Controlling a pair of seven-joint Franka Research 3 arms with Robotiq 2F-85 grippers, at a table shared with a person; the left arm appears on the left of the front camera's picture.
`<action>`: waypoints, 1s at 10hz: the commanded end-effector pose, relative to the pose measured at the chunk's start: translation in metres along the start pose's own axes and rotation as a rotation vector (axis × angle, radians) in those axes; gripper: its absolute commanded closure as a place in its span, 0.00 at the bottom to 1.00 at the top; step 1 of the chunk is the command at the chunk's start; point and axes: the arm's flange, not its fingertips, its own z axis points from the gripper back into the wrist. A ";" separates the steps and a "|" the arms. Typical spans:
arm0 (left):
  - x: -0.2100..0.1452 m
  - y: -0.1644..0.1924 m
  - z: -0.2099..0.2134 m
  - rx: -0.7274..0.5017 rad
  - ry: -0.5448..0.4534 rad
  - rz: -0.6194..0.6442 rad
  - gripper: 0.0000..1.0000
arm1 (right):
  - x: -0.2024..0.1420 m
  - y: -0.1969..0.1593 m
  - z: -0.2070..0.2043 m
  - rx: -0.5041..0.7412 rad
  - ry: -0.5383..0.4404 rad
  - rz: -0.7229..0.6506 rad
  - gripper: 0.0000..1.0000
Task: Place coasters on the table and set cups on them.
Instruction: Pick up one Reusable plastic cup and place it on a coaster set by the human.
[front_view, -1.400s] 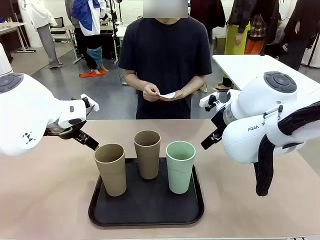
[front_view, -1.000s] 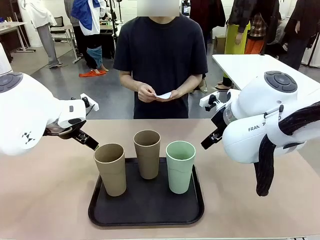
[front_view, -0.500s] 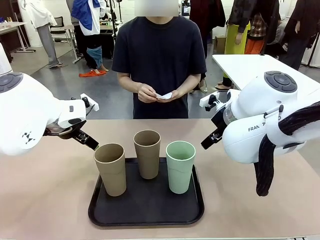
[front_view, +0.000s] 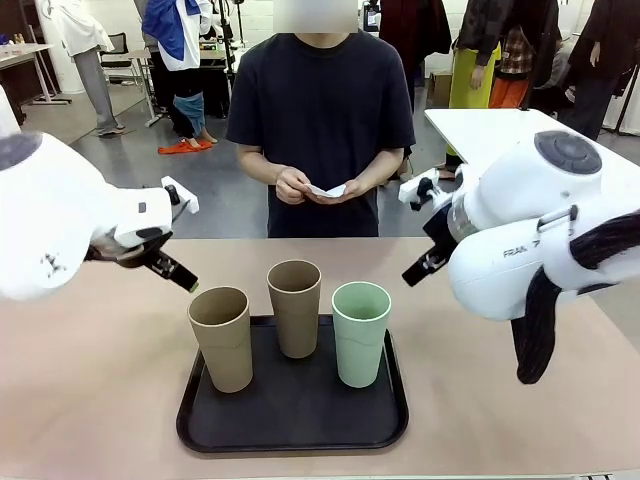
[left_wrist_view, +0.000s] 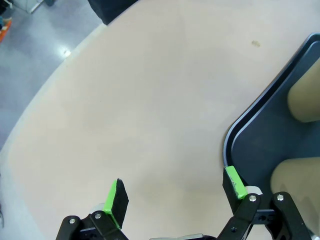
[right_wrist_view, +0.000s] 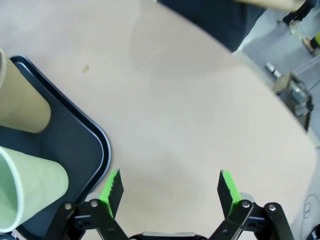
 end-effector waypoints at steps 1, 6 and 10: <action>0.032 0.008 0.080 -0.015 0.025 -0.016 0.00 | 0.039 0.000 0.071 -0.085 0.065 0.052 0.00; 0.053 0.009 0.153 -0.011 0.032 -0.004 0.00 | 0.071 -0.016 0.150 -0.115 0.097 0.051 0.00; 0.059 0.032 0.177 -0.506 -0.027 0.078 0.00 | 0.071 -0.048 0.169 0.402 0.087 -0.046 0.00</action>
